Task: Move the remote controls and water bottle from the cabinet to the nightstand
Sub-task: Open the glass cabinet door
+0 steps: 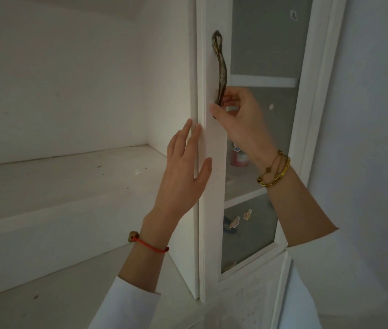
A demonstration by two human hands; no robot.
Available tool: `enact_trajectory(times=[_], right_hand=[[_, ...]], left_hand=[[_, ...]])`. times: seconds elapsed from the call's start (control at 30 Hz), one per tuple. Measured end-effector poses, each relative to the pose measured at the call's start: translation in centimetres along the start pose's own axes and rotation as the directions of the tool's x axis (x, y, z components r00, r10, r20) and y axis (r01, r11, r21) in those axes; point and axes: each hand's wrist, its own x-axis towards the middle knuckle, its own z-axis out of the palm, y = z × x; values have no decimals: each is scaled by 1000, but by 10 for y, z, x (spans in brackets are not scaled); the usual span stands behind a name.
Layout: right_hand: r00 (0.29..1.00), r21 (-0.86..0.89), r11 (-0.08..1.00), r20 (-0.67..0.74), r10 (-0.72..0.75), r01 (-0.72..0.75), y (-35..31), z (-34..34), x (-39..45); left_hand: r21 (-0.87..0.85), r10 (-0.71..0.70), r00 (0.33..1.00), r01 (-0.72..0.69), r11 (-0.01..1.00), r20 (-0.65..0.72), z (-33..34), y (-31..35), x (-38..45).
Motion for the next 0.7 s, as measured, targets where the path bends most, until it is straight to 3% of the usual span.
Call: enact_trajectory(times=[0.23,0.53,0.7], right_hand=[[999,-7,1000,-35,2,-2,2,5,4],[994,1,1000,-107,1,-1,-7,-18,-5],[997,41,999,-80,-15,18,-15,-63,-23]], left_hand=[[1,6,1000,-6,1000,-3,9,3,-4],[-128,-54,998,51,991,-14,13,12,-7],[-242,118,992,-104,965,44,26,36,-15]])
